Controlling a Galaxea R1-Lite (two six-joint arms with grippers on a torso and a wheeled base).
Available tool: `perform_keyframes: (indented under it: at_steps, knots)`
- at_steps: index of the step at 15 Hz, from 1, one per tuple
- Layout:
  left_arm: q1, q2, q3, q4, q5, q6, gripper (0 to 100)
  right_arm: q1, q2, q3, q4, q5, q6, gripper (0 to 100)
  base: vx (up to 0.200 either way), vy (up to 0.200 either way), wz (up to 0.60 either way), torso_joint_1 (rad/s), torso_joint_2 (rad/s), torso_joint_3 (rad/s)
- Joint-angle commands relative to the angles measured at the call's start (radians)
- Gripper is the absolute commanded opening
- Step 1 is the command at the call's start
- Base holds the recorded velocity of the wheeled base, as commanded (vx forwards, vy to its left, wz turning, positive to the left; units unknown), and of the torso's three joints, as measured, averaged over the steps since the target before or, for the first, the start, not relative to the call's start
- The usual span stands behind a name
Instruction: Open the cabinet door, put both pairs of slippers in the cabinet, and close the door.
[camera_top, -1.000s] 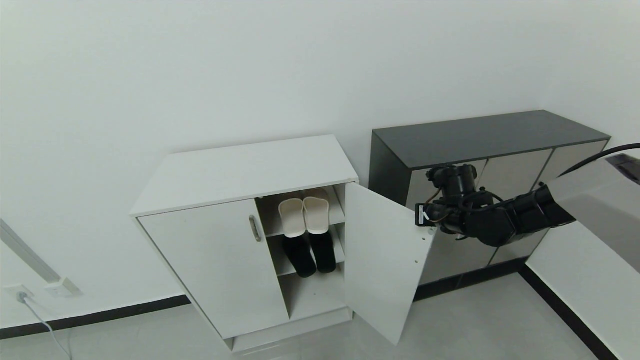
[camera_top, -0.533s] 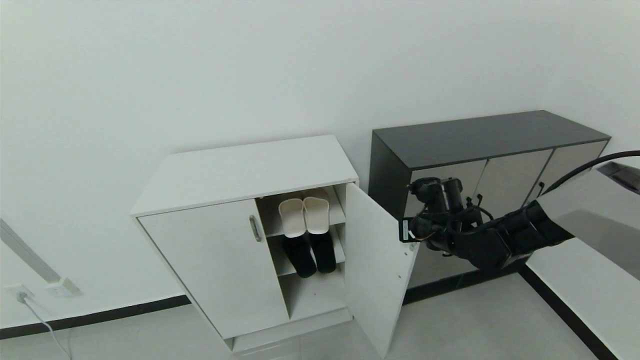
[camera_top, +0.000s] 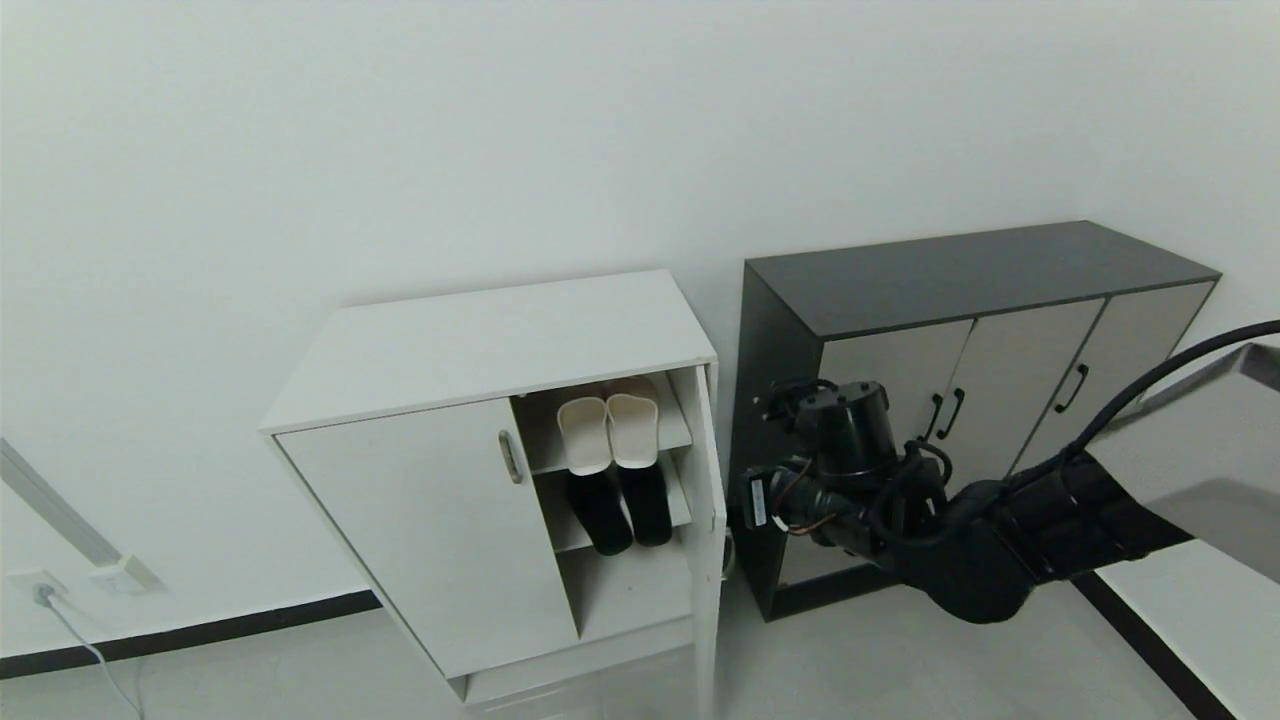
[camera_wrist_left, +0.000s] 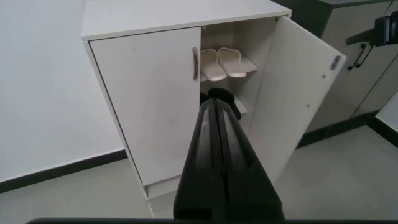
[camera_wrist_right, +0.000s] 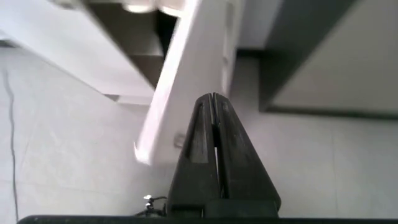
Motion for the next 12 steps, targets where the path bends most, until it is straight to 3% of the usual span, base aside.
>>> perform_keyframes:
  at_steps: [1, 6, 12]
  knots:
    - [0.0, 0.0, 0.0, 0.0, 0.0, -0.002, 0, 0.029, -0.035, 0.073, -0.065, 0.006, -0.065, 0, 0.0, 0.0, 0.0, 0.0, 0.0, 0.0]
    - [0.0, 0.0, 0.0, 0.0, 0.0, -0.002, 0, 0.028, -0.035, 0.085, -0.076, 0.02, -0.063, 0, 0.0, 0.0, 0.0, 0.0, 0.0, 0.0]
    - [0.0, 0.0, 0.0, 0.0, 0.0, -0.002, 0, 0.029, -0.038, 0.106, -0.086, 0.052, -0.063, 0, 0.0, 0.0, 0.6, 0.002, 0.0, 0.004]
